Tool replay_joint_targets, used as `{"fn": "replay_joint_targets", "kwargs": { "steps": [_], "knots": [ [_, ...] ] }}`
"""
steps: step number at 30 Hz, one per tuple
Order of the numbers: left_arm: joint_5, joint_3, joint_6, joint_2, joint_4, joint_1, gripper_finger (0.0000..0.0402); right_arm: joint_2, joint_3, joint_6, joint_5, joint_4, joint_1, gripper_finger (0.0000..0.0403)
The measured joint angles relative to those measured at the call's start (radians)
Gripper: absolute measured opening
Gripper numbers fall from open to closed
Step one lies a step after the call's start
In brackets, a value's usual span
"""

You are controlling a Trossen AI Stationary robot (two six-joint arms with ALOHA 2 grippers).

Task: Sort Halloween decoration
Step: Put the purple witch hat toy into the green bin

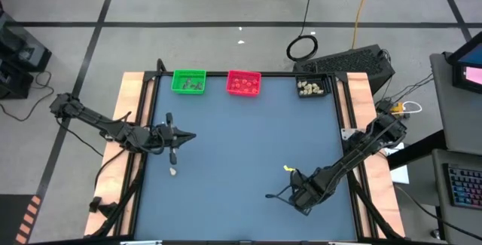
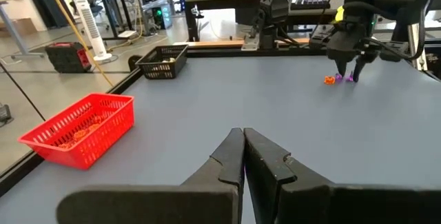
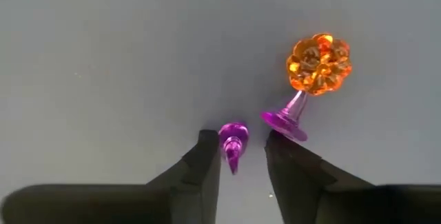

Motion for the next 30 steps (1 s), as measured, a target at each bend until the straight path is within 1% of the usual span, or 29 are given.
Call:
{"fn": "replay_joint_targets", "kwargs": {
  "steps": [3, 8, 9, 15, 21, 26, 27, 30],
  "knots": [
    [0.000, 0.000, 0.000, 0.000, 0.000, 0.000, 0.0017, 0.009, 0.000, -0.026, -0.001, 0.003, -0.005, 0.0084],
    [0.000, 0.000, 0.000, 0.000, 0.000, 0.000, 0.0017, -0.012, -0.002, -0.071, 0.003, 0.005, -0.006, 0.0019],
    [0.000, 0.000, 0.001, 0.000, 0.000, 0.000, 0.0017, -0.019, -0.002, -0.076, 0.003, 0.005, -0.006, 0.0012],
    [0.000, 0.000, 0.001, 0.000, 0.000, 0.000, 0.0017, -0.081, 0.019, -0.128, 0.059, 0.002, -0.010, 0.0012],
    [0.000, 0.000, 0.002, 0.000, 0.000, 0.000, 0.0017, -0.115, 0.086, -0.248, 0.187, 0.007, -0.038, 0.0004],
    [0.000, 0.000, -0.004, 0.000, 0.000, 0.000, 0.0017, -0.116, 0.122, -0.427, 0.326, 0.108, -0.115, 0.0003],
    [0.000, 0.000, -0.004, 0.000, -0.001, 0.000, 0.0017, -0.116, 0.123, -0.469, 0.343, 0.142, -0.138, 0.0003],
    [0.000, 0.000, -0.006, 0.000, 0.000, 0.000, 0.0017, -0.114, 0.124, -0.606, 0.346, 0.226, -0.221, 0.0002]
  ]
}}
